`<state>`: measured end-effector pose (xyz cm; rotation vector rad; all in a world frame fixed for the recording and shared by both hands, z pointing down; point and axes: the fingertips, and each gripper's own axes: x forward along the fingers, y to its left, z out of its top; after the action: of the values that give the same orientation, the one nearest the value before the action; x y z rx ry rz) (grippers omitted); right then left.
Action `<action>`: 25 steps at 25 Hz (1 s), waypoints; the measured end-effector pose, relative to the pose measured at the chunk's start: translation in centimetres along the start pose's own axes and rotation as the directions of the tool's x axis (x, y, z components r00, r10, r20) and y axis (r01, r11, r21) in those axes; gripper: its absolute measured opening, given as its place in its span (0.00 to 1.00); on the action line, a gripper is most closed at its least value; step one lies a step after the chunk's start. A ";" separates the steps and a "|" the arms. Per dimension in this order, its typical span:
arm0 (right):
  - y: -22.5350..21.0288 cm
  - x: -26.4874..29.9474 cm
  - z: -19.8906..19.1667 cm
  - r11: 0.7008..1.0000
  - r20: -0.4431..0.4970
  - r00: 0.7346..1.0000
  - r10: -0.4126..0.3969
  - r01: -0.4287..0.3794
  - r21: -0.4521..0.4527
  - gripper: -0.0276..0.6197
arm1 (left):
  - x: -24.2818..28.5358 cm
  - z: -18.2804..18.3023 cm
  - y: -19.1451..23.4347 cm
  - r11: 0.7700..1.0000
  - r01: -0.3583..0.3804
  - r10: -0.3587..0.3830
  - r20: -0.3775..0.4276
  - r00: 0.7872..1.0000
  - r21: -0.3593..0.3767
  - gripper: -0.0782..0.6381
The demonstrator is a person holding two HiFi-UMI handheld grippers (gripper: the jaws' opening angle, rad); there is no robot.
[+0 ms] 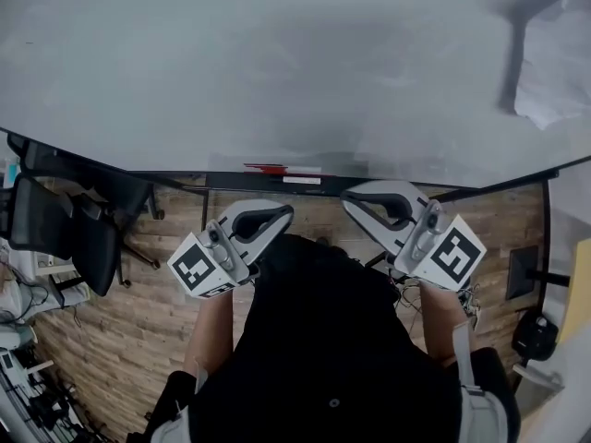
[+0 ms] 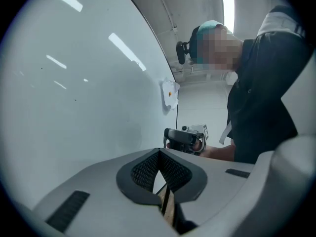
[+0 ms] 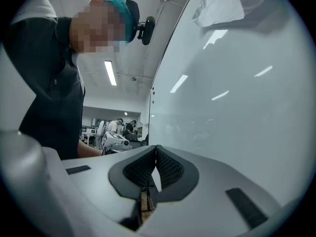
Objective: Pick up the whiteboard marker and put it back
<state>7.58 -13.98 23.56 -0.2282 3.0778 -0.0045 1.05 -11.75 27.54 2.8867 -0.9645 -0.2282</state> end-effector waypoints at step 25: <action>3.0 0.7 -3.7 0.997 -0.021 0.998 0.058 -0.057 0.043 0.07 | -0.3 -1.0 -2.0 0.991 0.112 -0.113 -0.018 0.993 -0.076 0.13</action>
<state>6.28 -11.11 27.16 -0.1378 3.1012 -0.0709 2.17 -9.96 28.30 2.8709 -0.7732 -0.2340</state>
